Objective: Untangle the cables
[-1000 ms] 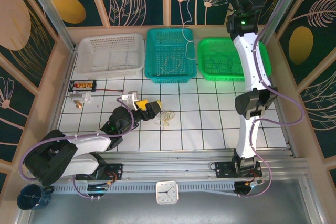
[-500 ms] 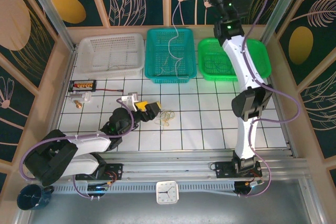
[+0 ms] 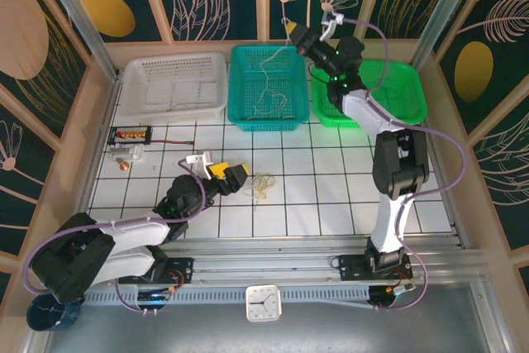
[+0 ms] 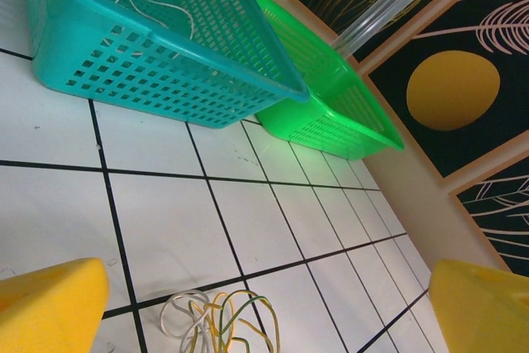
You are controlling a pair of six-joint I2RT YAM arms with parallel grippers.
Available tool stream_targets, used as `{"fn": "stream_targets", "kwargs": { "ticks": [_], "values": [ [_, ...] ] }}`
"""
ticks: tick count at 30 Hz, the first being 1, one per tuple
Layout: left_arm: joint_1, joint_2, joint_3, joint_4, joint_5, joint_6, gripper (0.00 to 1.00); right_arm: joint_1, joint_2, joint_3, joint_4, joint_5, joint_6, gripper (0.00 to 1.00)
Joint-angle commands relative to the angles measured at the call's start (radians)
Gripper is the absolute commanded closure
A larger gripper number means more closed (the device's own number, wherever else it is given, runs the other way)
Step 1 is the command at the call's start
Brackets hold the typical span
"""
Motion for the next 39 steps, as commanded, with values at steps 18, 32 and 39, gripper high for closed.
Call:
{"fn": "stream_targets", "kwargs": {
  "ticks": [18, 32, 39],
  "values": [
    [0.003, -0.010, 0.065, -0.071, -0.032, -0.012, 0.01, 0.083, 0.095, -0.028, -0.548, 0.135, -0.358, 0.90],
    [0.003, -0.012, 0.077, -0.116, -0.037, -0.028, 0.01, 0.111, -0.080, -0.009, -0.666, 0.070, -0.374, 0.39],
    [0.003, -0.011, 0.108, -0.222, -0.028, -0.035, 0.01, 0.157, -0.327, -0.283, -0.604, 0.086, -0.328, 0.39]
  ]
}}
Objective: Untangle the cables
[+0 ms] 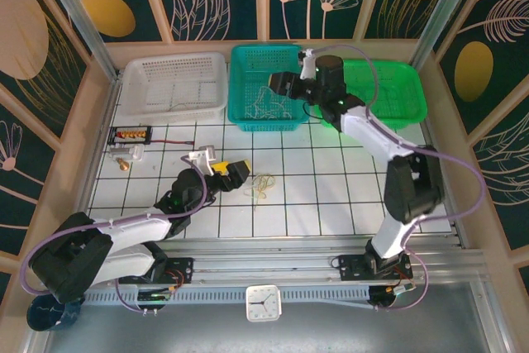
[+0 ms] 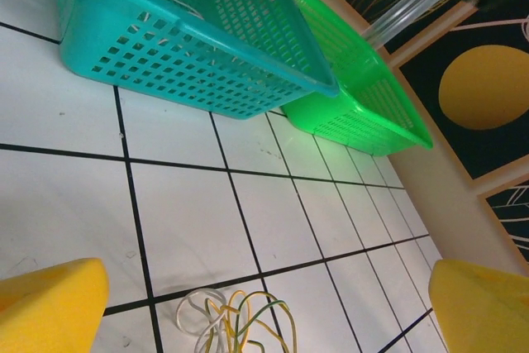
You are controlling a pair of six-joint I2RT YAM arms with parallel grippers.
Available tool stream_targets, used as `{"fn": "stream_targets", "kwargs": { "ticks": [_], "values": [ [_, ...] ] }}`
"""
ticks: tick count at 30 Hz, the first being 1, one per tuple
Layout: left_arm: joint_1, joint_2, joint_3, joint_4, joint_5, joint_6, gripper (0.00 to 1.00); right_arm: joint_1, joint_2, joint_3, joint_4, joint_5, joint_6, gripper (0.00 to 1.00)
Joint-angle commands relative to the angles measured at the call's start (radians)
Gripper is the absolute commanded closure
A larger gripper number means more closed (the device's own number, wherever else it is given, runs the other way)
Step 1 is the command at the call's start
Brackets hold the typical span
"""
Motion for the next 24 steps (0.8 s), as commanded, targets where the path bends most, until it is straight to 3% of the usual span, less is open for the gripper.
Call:
{"fn": "stream_targets", "kwargs": {
  "ticks": [1, 10, 16, 24],
  "values": [
    [0.003, -0.011, 0.037, -0.078, -0.003, -0.019, 0.01, 0.027, -0.114, -0.135, 0.044, 0.005, 0.035, 0.39],
    [0.004, 0.004, 0.112, -0.280, -0.008, -0.019, 0.02, 0.167, -0.312, -0.463, 0.023, 0.109, 0.052, 0.39],
    [0.003, 0.062, 0.157, -0.317, 0.021, 0.014, 0.17, 0.309, -0.333, -0.624, 0.036, 0.164, 0.141, 0.40],
    [0.003, 0.154, 0.208, -0.334, 0.092, 0.066, 0.33, 0.448, -0.337, -0.708, 0.040, 0.271, 0.239, 0.37]
  ]
}}
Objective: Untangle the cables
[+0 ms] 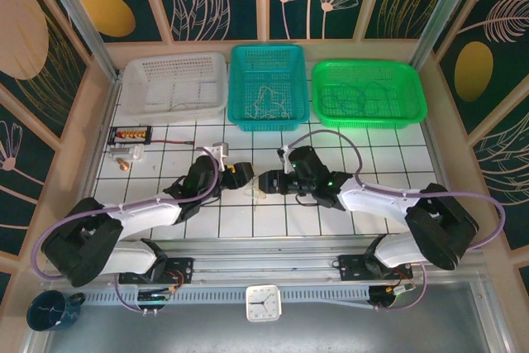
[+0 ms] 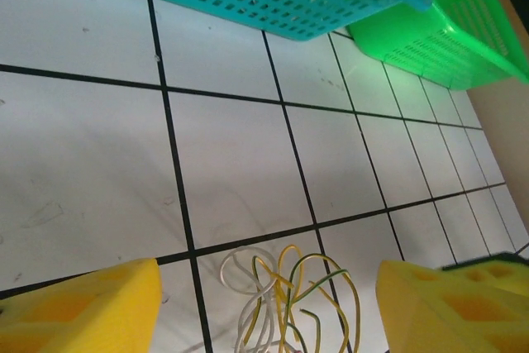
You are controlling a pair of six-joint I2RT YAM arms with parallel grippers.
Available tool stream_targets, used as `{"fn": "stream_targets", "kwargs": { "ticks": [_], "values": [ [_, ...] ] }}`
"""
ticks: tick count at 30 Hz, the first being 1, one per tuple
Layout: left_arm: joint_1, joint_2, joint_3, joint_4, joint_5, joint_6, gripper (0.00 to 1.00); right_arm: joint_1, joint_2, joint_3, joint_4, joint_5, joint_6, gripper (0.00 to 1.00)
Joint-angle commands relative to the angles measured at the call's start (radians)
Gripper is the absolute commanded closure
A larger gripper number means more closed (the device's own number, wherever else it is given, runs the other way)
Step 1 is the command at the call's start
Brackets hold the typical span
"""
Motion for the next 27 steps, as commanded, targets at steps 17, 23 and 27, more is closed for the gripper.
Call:
{"fn": "stream_targets", "kwargs": {
  "ticks": [17, 23, 27],
  "values": [
    [0.004, 0.178, 0.043, 0.035, 0.186, 0.063, 0.43, 0.014, 0.121, -0.021, 0.125, 0.082, 0.067, 0.73],
    [0.004, 0.244, 0.040, 0.067, 0.202, 0.060, 0.49, -0.044, 0.069, -0.034, 0.100, 0.054, 0.040, 1.00],
    [0.004, 0.293, 0.038, 0.090, 0.207, 0.059, 0.57, -0.115, -0.024, -0.040, 0.085, -0.012, 0.023, 1.00]
  ]
}}
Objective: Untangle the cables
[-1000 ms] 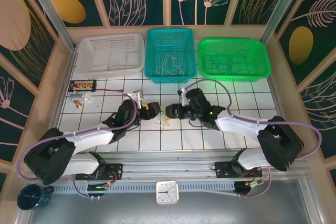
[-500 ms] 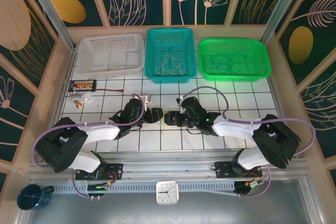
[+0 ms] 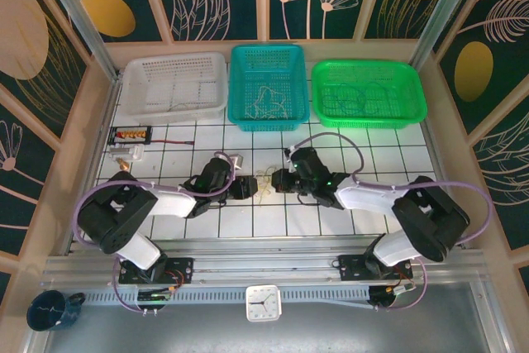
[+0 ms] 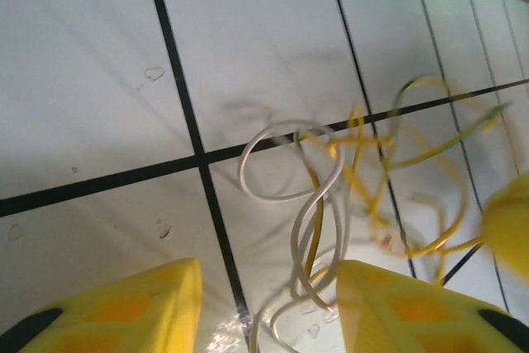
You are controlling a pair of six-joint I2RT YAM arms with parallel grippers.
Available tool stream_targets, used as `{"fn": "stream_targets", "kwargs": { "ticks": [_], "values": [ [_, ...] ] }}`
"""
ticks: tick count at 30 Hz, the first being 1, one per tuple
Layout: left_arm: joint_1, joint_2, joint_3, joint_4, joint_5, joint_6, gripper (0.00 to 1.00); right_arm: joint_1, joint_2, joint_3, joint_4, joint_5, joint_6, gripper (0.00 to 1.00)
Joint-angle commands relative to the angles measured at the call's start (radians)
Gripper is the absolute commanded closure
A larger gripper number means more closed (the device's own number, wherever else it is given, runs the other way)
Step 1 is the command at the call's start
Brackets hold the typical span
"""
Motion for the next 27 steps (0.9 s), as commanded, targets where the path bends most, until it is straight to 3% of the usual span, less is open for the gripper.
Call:
{"fn": "stream_targets", "kwargs": {
  "ticks": [1, 7, 16, 21, 27],
  "values": [
    [0.004, 0.043, 0.015, 0.044, 0.025, 0.006, 0.59, -0.054, -0.103, -0.006, 0.016, -0.077, -0.025, 1.00],
    [0.004, 0.076, 0.021, 0.069, 0.028, 0.003, 0.63, -0.129, -0.203, -0.027, 0.080, -0.211, 0.019, 1.00],
    [0.003, 0.042, 0.030, 0.047, 0.021, 0.015, 0.62, -0.181, -0.238, -0.093, 0.179, -0.248, 0.070, 1.00],
    [0.004, -0.030, 0.007, 0.041, 0.007, 0.000, 0.57, -0.204, -0.228, -0.128, 0.221, -0.248, 0.085, 1.00],
    [0.003, -0.141, -0.040, 0.109, -0.025, -0.086, 0.43, -0.220, -0.230, -0.138, 0.248, -0.268, 0.102, 1.00]
  ]
}}
